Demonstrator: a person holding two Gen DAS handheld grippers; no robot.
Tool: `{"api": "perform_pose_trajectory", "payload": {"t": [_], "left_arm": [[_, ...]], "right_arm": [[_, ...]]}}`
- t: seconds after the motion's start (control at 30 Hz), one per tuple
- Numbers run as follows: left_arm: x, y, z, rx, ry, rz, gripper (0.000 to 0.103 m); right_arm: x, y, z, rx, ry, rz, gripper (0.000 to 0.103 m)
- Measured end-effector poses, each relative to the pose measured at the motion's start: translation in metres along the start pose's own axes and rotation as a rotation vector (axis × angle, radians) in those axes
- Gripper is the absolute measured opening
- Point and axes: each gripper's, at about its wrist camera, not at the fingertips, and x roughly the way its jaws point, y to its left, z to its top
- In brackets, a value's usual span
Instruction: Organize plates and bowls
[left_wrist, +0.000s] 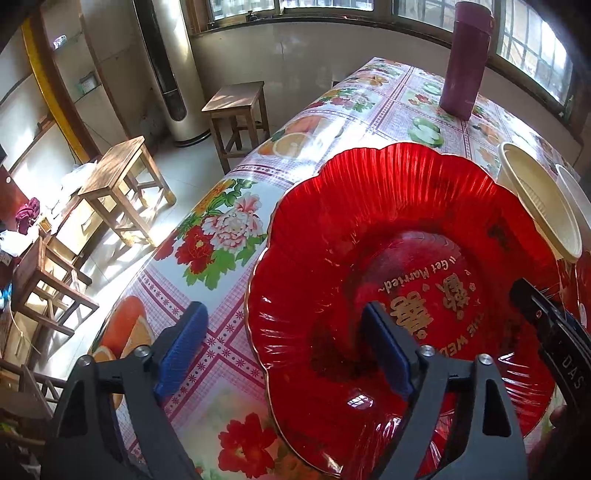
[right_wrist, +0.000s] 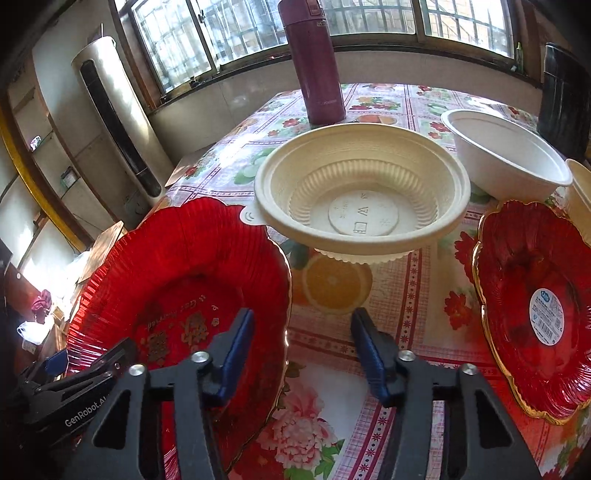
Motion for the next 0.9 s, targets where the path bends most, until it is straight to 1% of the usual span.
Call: {"api": "perform_pose_trajectory", "payload": {"t": [0.03,0.07,0.1,0.13,0.2,0.23,0.33,0.4,0.53,0.63,0.8,0.9], "left_arm": [[-0.002,-0.001,0.001,0.003,-0.004,-0.006,0.057],[-0.002,-0.002,0.001,0.003,-0.002,-0.021,0.051],[-0.002,-0.002,0.001,0.004,-0.001,-0.036,0.042],[-0.003,-0.004,0.001,0.007,-0.004,-0.045,0.036],[-0.003,-0.006,0.0,0.01,-0.015,-0.038,0.035],[-0.003,-0.006,0.0,0.008,-0.02,-0.037,0.035],[-0.005,-0.004,-0.002,0.01,-0.033,-0.037,0.032],[-0.006,-0.003,-0.003,0.01,-0.029,-0.034,0.032],[-0.011,0.007,-0.011,-0.004,-0.016,-0.022,0.032],[-0.017,0.024,-0.021,-0.013,-0.005,-0.012,0.032],[-0.03,0.054,-0.043,-0.021,0.005,0.023,0.032],[-0.036,0.065,-0.054,-0.038,0.013,0.026,0.032]], "right_arm": [[0.0,-0.001,0.0,0.004,0.0,0.019,0.038],[0.0,-0.001,-0.001,0.008,0.0,0.035,0.032],[0.0,-0.001,0.0,0.011,0.003,0.055,0.025],[0.0,0.0,0.0,0.011,0.006,0.072,0.022],[0.0,0.005,-0.001,-0.007,0.007,0.08,0.014],[0.0,0.008,-0.001,-0.022,0.005,0.084,0.012],[-0.002,0.012,-0.003,-0.037,-0.001,0.076,0.012],[-0.002,0.011,-0.003,-0.026,0.006,0.091,0.012],[-0.005,0.02,-0.008,-0.051,0.021,0.096,0.012],[-0.01,0.031,-0.02,-0.074,0.042,0.126,0.013],[-0.023,0.063,-0.048,-0.155,0.068,0.163,0.017],[-0.031,0.076,-0.058,-0.191,0.084,0.183,0.018]]}}
